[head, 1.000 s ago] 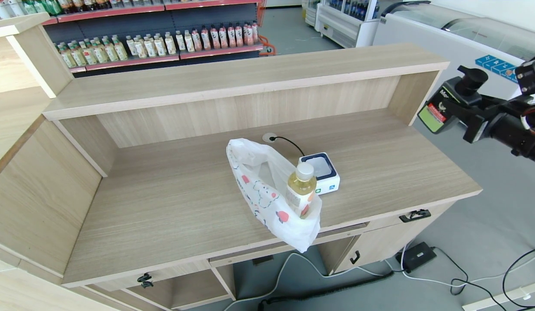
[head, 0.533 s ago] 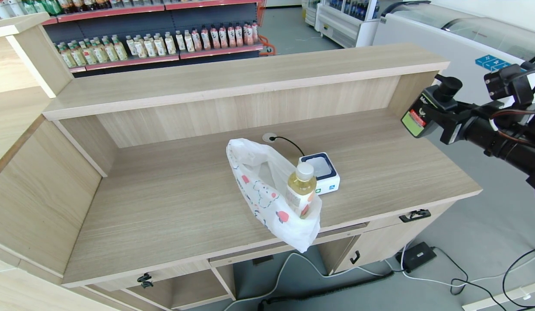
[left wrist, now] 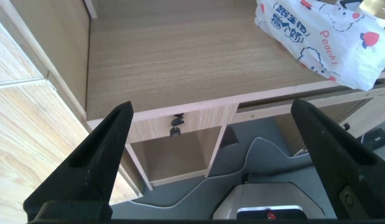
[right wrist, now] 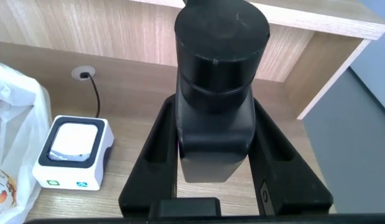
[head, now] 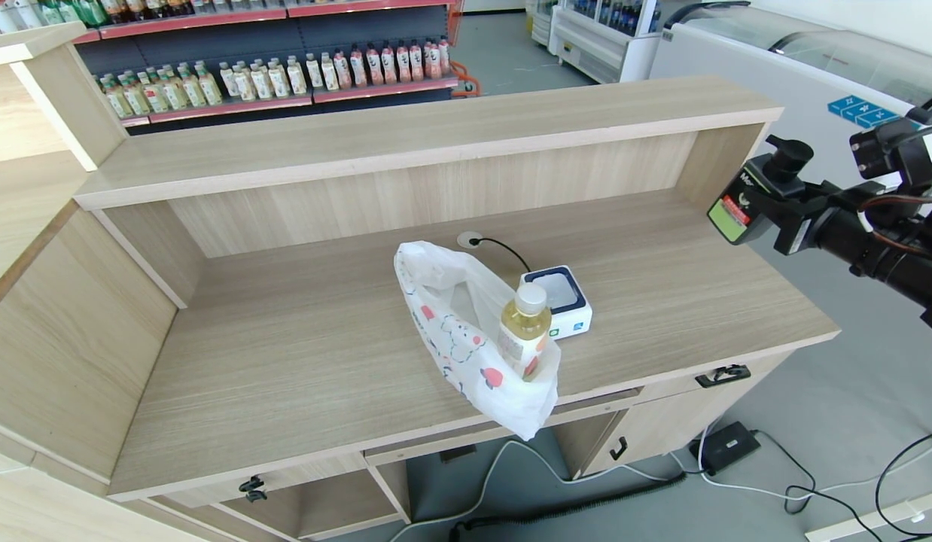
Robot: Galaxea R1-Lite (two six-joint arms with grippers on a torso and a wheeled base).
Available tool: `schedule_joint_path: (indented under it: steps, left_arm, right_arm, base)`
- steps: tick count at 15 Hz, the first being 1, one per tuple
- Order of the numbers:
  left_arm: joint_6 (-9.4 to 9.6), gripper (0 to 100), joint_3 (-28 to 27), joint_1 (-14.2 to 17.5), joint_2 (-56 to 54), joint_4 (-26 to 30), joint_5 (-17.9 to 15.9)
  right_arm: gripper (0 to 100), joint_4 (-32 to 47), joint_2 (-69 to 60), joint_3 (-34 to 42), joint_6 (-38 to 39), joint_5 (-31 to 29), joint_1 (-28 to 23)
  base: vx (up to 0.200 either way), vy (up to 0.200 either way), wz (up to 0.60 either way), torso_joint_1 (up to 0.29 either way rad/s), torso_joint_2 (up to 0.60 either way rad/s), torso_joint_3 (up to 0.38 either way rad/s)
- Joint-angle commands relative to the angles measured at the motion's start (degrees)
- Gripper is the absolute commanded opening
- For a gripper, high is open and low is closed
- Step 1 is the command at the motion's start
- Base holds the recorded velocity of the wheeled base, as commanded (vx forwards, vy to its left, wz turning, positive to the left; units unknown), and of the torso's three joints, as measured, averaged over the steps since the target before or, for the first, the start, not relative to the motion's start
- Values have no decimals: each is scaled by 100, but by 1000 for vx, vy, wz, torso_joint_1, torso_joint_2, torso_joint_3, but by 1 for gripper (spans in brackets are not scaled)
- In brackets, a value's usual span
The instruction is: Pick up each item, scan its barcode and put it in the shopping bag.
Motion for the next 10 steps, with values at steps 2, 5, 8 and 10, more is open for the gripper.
schedule_joint_path:
  steps: [2,5,8,10]
  left_arm:
    - [2,100,7,0,-2,-2,-1]
    - [11,100,-2,0,-2,6,-1]
    - [-6,100,-2,0,-2,6,8]
    - [-6,100,-2,0,-2,-2,8]
  right_arm:
    - [0,1,5,-43,172,-7,138]
    - [0,1,5,-131,313,-16,376]
    - [0,62,40,-483,532,-25,657]
    - [0,335,251,-1019,603,-51,903]
  base:
    - [0,200,0,0,7,0]
    - [0,200,0,4,4,5]
    - [0,0,0,0,0,0]
    - [0,0,0,0,0,0]
